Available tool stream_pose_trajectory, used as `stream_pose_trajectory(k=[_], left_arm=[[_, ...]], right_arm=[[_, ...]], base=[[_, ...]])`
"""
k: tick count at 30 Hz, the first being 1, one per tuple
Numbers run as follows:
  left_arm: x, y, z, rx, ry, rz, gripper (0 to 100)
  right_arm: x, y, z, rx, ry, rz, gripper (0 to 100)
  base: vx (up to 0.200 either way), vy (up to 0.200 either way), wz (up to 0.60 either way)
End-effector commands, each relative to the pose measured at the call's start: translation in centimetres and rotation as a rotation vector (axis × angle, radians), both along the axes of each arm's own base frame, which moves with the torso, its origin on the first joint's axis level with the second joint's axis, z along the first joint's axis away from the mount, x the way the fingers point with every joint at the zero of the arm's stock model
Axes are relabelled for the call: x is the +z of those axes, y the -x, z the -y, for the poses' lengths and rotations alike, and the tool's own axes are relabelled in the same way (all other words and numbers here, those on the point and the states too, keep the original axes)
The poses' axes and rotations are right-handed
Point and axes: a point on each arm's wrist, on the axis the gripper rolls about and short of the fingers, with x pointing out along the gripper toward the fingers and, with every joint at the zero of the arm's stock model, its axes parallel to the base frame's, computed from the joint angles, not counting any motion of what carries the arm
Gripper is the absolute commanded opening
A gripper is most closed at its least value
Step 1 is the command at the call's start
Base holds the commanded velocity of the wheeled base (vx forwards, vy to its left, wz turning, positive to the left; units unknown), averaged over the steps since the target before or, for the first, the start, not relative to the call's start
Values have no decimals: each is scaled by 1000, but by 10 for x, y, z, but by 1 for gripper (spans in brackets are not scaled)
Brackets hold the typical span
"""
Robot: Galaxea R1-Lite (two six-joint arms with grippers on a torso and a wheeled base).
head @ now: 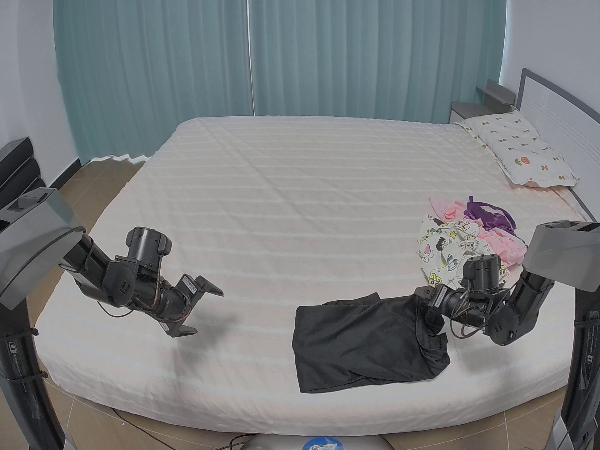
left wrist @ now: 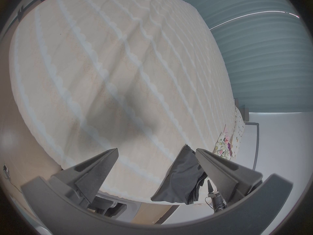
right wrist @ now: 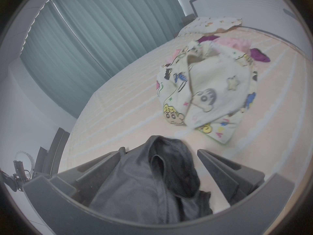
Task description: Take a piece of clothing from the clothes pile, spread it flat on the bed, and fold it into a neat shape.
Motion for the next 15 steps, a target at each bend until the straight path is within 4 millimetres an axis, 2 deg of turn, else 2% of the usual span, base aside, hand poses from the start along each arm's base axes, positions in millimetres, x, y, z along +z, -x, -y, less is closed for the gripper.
stream_pose_trajectory(k=[1, 9, 10, 15], left_arm=[[-1, 0, 0, 0, -1, -3, 100], [-1, 0, 0, 0, -3, -3, 100], [-1, 0, 0, -1, -1, -3, 100], [-1, 0, 0, -1, -1, -3, 100]], right_arm=[[-17, -16, -8, 19, -4, -28, 100], [-27, -35, -15, 23, 12, -73, 100], [-28, -39, -15, 15, 12, -70, 0], [-25, -43, -12, 0, 15, -68, 0]], base=[[0, 0, 0], [0, 0, 0], [0, 0, 0], [0, 0, 0]])
